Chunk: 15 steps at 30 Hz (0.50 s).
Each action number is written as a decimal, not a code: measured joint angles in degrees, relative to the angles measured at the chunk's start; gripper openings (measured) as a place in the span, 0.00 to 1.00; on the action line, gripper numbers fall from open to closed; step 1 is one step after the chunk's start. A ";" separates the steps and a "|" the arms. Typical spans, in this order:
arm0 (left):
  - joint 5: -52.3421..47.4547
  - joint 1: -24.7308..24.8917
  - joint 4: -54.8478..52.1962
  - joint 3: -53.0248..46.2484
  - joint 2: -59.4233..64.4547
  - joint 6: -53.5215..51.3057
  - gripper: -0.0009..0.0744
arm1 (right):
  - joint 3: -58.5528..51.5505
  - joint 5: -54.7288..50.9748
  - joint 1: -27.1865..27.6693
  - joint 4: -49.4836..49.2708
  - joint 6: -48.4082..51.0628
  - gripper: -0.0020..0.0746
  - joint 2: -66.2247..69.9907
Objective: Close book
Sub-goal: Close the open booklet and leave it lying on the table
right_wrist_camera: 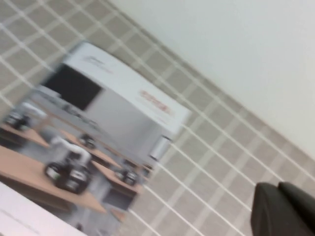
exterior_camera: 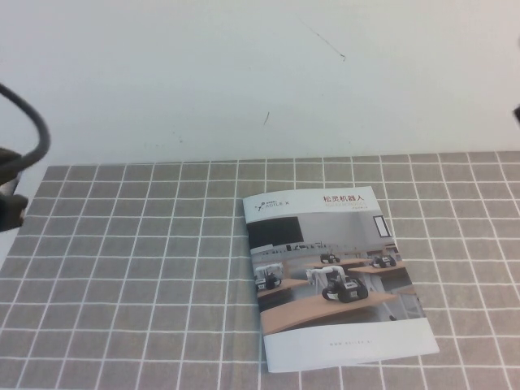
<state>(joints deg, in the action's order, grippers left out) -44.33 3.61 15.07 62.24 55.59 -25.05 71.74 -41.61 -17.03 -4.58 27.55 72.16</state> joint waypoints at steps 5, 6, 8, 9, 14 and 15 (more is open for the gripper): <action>6.25 0.00 -1.40 -7.66 -7.62 4.05 0.01 | -8.94 -1.07 0.00 7.28 -5.90 0.02 -11.53; 7.79 0.00 -1.77 -9.75 -9.28 4.88 0.01 | -10.89 -1.33 0.00 8.21 -6.64 0.02 -13.47; 10.26 0.00 -2.10 -14.28 -12.01 5.81 0.01 | -15.98 -1.57 0.00 9.32 -8.17 0.02 -18.29; 11.53 0.00 -2.21 -16.75 -13.37 6.12 0.01 | -18.58 -1.66 0.00 9.76 -9.24 0.02 -20.73; 17.85 0.00 -1.26 -29.12 -19.85 6.40 0.01 | -31.10 -1.96 0.00 10.40 -12.75 0.02 -32.88; 19.64 0.00 -0.58 -31.54 -21.20 6.40 0.01 | -33.55 -1.96 0.00 10.27 -13.67 0.02 -35.53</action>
<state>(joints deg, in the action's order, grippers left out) -24.69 3.61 14.50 30.70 34.39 -18.65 38.19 -43.56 -17.03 5.69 13.88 36.63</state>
